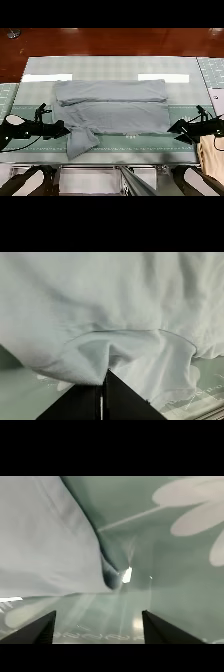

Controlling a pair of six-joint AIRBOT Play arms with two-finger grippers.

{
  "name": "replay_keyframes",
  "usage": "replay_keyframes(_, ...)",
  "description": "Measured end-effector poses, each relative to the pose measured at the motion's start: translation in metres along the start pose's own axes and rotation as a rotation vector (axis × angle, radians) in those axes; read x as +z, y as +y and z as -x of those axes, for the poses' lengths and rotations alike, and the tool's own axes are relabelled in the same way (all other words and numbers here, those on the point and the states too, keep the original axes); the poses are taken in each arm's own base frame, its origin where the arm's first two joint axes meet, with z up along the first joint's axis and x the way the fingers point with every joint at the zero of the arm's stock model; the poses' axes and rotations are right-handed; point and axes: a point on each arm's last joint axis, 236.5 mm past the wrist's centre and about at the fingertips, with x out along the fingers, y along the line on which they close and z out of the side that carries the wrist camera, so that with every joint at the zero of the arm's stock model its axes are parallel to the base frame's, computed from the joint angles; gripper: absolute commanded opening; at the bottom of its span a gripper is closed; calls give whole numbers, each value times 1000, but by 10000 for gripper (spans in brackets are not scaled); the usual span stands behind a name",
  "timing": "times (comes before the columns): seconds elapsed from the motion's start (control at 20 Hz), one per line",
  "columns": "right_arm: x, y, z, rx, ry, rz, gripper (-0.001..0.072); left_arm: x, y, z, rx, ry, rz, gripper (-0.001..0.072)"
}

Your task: Fold the shirts.

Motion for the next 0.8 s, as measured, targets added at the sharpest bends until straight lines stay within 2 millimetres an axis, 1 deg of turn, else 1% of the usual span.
replay_keyframes(0.1,-3,0,-10,-25,24,23,621,0,-1,0,-3,-1,-5,22)
replay_keyframes(0.2,-2,8,-16,-5,30,23,621,1,-3,0,-8,-2,-7,22)
replay_keyframes(0.4,27,26,-17,49,-43,8,620,2,-4,1,-13,-6,-6,22)
replay_keyframes(0.45,31,30,-17,59,-49,2,597,2,-4,1,-12,-8,-6,22)
replay_keyframes(0.5,35,31,-18,65,-53,-5,479,3,-3,1,-12,-11,-8,22)
replay_keyframes(0.55,40,31,-19,68,-65,-9,231,3,-3,1,-12,-12,-8,22)
replay_keyframes(0.6,43,30,-21,64,-71,-4,29,3,-3,1,-11,-14,-7,22)
replay_keyframes(0.65,45,34,-21,82,-72,9,30,4,-4,1,-14,-15,-6,22)
replay_keyframes(0.8,36,52,-18,150,-31,79,30,2,-13,2,-52,-9,-14,22)
